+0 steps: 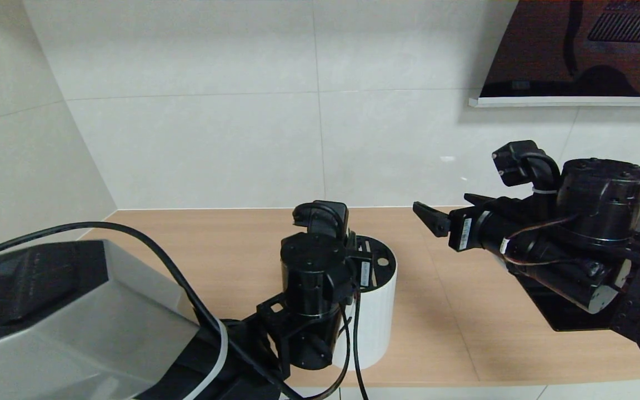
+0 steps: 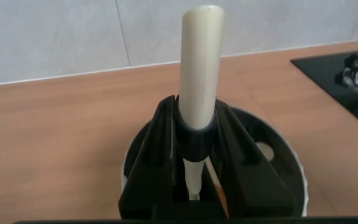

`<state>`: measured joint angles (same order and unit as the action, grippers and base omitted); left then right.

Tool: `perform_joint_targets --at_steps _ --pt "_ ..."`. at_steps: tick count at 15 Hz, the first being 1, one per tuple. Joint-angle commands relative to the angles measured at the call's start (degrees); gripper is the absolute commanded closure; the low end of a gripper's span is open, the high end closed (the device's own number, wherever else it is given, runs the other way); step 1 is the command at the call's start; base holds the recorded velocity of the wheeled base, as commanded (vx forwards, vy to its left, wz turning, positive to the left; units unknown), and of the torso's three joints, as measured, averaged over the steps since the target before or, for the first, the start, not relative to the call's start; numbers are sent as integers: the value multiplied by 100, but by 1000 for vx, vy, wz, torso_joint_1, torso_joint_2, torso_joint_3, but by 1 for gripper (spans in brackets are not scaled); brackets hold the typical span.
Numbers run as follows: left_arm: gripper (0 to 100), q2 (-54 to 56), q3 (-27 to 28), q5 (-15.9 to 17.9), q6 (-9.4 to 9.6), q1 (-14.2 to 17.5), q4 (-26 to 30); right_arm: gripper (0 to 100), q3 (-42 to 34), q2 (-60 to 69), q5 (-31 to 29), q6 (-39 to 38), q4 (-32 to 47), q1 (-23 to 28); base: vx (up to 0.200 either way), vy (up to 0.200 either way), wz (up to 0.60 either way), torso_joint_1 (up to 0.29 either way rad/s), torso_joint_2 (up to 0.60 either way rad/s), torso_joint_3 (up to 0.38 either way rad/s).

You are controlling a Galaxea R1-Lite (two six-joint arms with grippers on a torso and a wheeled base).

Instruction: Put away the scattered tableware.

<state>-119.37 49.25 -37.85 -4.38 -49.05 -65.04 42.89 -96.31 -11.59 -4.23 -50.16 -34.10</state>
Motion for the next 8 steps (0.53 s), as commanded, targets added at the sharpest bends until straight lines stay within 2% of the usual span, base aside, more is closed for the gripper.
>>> perform_joint_targets --at_steps 1,2,8 --pt "100 -7 -29 -3 -2 1 -9 0 0 -11 -1 1 -2 0 0 0 0 0 0 0" --pt "0 -7 -38 -3 -2 1 -9 0 0 -2 -1 1 -2 0 0 0 0 0 0 0" --pt "0 37 -38 -3 -2 1 -18 0 0 -2 8 1 -2 0 0 0 0 0 0 0"
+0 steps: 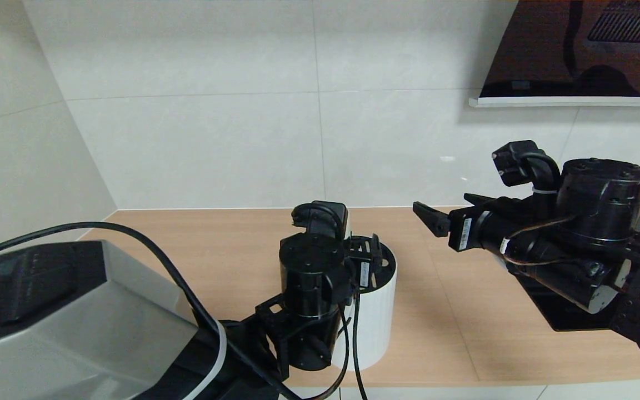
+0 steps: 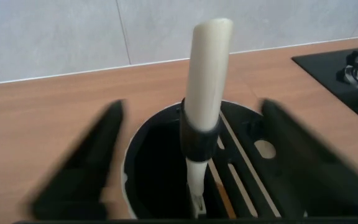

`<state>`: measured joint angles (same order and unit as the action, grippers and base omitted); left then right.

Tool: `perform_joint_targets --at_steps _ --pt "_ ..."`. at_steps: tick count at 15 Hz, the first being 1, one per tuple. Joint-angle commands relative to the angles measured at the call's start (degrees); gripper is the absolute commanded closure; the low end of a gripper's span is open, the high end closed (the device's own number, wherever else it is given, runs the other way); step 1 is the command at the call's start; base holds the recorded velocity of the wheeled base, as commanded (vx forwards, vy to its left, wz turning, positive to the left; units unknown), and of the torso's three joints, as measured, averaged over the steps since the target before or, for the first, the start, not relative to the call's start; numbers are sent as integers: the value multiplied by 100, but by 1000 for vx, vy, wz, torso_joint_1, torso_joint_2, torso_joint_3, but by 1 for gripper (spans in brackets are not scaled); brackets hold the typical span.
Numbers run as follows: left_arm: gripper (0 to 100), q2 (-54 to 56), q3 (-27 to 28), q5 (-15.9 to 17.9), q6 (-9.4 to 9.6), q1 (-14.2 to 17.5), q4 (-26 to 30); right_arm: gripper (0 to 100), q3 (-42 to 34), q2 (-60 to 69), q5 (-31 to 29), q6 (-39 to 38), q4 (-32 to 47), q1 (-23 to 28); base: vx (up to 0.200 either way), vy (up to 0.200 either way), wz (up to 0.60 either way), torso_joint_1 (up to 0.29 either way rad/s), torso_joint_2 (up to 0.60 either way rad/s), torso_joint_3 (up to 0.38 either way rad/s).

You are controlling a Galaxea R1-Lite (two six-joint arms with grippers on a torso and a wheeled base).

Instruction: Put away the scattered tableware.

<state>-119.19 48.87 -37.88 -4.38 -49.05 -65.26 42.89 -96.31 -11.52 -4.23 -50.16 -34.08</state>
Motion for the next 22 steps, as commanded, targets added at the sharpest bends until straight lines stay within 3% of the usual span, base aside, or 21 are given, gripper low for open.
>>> perform_joint_targets --at_steps 1,4,5,6,7,8,9,10,11,14,16,18,19,22 --pt "0 36 -27 0 -2 1 -5 0 0 -2 1 1 -2 -2 0 0 0 0 0 0" --pt "0 598 -352 79 42 72 -198 0 9 24 -17 -16 -11 -2 0 0 0 0 0 0" --pt "0 1170 -677 457 104 80 -286 0 27 103 -26 -34 -11 25 0 0 0 0 0 0" --pt "0 1381 -800 624 156 72 -286 0 27 138 -26 -34 -11 25 0 0 0 0 0 0" --pt "0 1961 -1205 1133 376 80 -277 0 0 244 -35 -34 -11 25 0 0 0 0 0 0" --pt "0 2453 -1398 1423 552 107 -251 0 -17 411 -140 -34 -11 25 0 0 0 0 0 0" --pt "0 2664 -1442 1476 622 133 -242 0 -35 516 -210 -34 -11 25 0 0 0 0 0 0" --pt "0 3130 -1468 1467 807 186 -172 0 -114 868 -395 -8 -11 25 0 0 0 0 0 0" --pt "0 3587 -1556 1459 903 397 -154 0 -158 1334 -579 -16 -11 25 0 0 0 0 0 0" --pt "0 4791 -2365 1459 939 739 189 0 -896 2898 -650 28 59 121 0 0 0 0 0 0" --pt "0 5933 -3068 1459 947 906 953 0 -1582 4032 -729 194 429 192 0 0 0 0 0 0" --pt "0 7199 -3419 1476 939 1434 2114 0 -2083 5394 -623 238 1158 1097 0 0 0 0 0 0" --pt "0 7902 -3393 1485 939 1671 2905 0 -2083 6097 -483 230 1756 1528 0 0 0 0 0 0" --pt "0 9502 -2945 1643 939 2638 5058 0 -1810 7758 -439 335 3619 2046 0 0 0 0 0 0"
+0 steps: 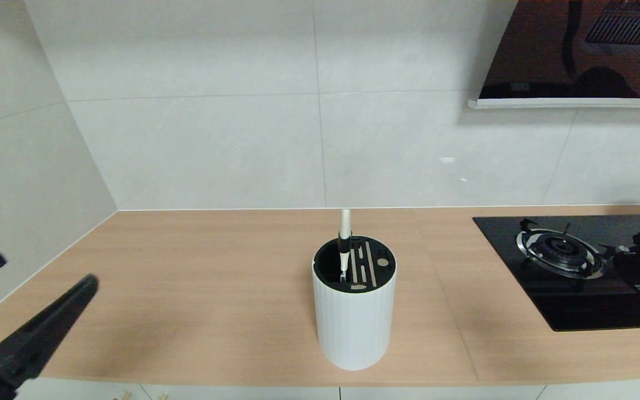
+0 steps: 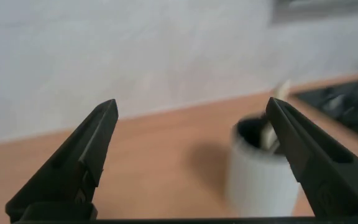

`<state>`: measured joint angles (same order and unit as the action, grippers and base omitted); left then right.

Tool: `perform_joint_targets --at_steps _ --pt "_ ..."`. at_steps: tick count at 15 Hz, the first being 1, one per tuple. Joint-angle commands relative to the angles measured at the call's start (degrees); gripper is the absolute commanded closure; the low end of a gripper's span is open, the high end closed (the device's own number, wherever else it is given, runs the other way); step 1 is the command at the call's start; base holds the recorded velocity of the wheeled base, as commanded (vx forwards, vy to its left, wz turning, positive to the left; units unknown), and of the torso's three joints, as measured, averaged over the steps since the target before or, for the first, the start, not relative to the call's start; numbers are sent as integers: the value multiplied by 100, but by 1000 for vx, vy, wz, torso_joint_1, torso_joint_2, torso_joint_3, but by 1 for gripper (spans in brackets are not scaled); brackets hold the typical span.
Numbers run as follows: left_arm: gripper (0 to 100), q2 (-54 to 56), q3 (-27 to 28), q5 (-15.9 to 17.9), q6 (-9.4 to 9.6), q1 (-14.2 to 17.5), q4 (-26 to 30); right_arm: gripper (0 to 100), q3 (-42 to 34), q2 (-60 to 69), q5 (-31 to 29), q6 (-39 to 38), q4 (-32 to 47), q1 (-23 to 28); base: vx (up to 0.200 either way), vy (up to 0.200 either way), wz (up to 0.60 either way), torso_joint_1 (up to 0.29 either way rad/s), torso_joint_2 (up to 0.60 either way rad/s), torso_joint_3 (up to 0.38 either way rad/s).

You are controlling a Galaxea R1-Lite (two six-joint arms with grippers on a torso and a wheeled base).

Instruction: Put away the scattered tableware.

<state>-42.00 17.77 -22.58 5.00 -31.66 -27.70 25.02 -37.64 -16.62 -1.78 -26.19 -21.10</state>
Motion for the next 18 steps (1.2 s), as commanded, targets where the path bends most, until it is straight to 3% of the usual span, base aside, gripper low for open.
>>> perform_joint_targets --at_steps 1,5,6,7,9,10,12,14,15,16,18 --pt "0 2240 314 254 1 1127 1838 0 21 2411 88 275 1713 836 0 0 0 0 0 0" --pt "0 3637 464 438 1 2094 3069 0 -49 3220 493 424 2539 1662 0 0 0 0 0 0" --pt "0 3628 464 271 -148 2208 3086 0 -58 3404 572 424 2575 1961 0 0 0 0 0 0" --pt "0 3628 490 60 -438 2384 2998 0 -93 3606 739 459 2662 2049 0 0 0 0 0 0" --pt "0 3707 429 78 -509 2876 3042 0 -216 3764 748 433 2917 2128 0 0 0 0 0 0" --pt "0 3962 235 271 -447 3148 3209 0 -313 3764 677 424 2917 2137 0 0 0 0 0 0" --pt "0 4182 -257 772 -52 3210 3403 0 -805 3764 660 415 2917 2137 0 0 0 0 0 0" --pt "0 4191 -872 869 -298 3210 3236 0 -1447 3764 668 398 2865 2137 0 0 0 0 0 0" --pt "0 4191 -1399 1177 -491 3210 2805 0 -1842 3764 677 389 2601 2137 0 0 0 0 0 0" --pt "0 4191 -1742 1388 -509 3210 2436 0 -2053 3764 704 380 2346 2137 0 0 0 0 0 0" --pt "0 4191 -1777 1713 -579 3210 2664 0 -2502 3764 1117 354 2003 2137 0 0 0 0 0 0"
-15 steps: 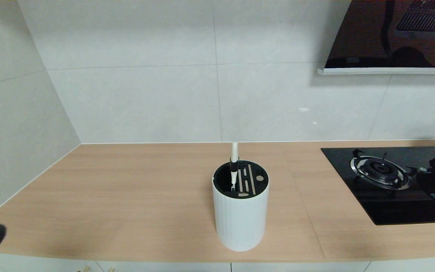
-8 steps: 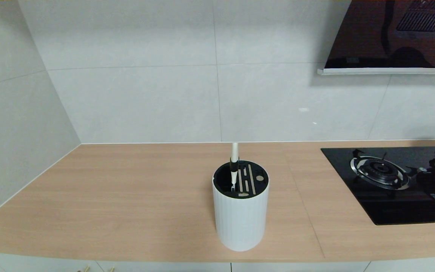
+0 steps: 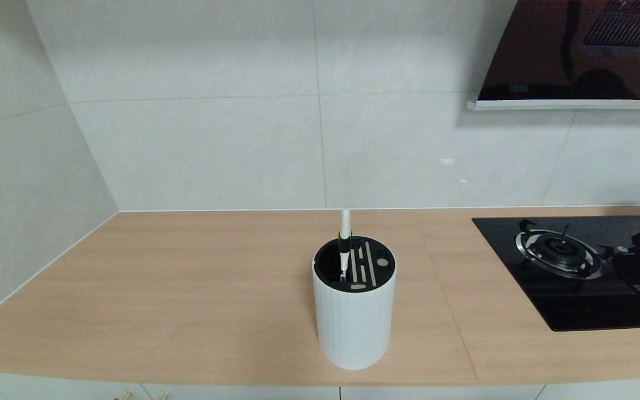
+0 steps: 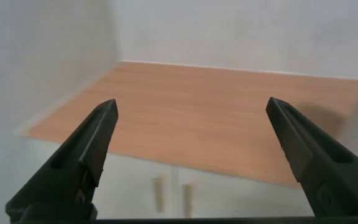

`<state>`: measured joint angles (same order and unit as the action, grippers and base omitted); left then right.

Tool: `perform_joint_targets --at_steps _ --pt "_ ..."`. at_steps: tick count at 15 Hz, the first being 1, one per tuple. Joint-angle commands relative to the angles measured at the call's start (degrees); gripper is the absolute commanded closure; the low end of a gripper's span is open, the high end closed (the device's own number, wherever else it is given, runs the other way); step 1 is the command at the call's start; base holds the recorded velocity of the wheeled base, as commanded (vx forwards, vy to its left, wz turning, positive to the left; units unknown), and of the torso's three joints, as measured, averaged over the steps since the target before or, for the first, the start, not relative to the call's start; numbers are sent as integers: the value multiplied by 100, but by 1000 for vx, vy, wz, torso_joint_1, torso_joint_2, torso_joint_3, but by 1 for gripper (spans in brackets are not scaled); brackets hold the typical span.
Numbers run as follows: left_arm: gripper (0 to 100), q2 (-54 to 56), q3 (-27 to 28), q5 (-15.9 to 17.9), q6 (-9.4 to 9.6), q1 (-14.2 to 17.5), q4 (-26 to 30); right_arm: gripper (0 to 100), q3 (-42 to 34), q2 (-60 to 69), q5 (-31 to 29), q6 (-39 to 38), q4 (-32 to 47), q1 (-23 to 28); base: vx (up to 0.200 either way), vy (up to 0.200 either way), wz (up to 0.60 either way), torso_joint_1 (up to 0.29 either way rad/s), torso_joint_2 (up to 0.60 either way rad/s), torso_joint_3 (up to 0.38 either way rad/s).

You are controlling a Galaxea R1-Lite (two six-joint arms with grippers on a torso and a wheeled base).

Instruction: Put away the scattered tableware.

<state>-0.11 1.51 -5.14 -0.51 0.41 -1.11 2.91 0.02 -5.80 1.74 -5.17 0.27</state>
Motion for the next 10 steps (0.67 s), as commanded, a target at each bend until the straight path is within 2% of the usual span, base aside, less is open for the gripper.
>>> perform_joint_targets --at_steps 1,2,4,7,10 --pt "0 2 -151 233 25 2 41 0 -283 -2 185 -86 51 0 0 0 0 0 0 0" --pt "0 -15 -151 602 209 -33 102 0 -291 -2 255 -113 306 0 0 0 0 0 0 0" --pt "0 -24 -151 646 315 -68 120 0 -274 -2 317 -122 578 0 0 0 0 0 0 0" --pt "0 -7 -151 637 174 -59 120 0 -283 -2 361 -130 561 0 0 0 0 0 0 0" --pt "0 -7 -151 646 157 -50 120 0 -283 -2 361 -139 561 0 0 0 0 0 0 0"
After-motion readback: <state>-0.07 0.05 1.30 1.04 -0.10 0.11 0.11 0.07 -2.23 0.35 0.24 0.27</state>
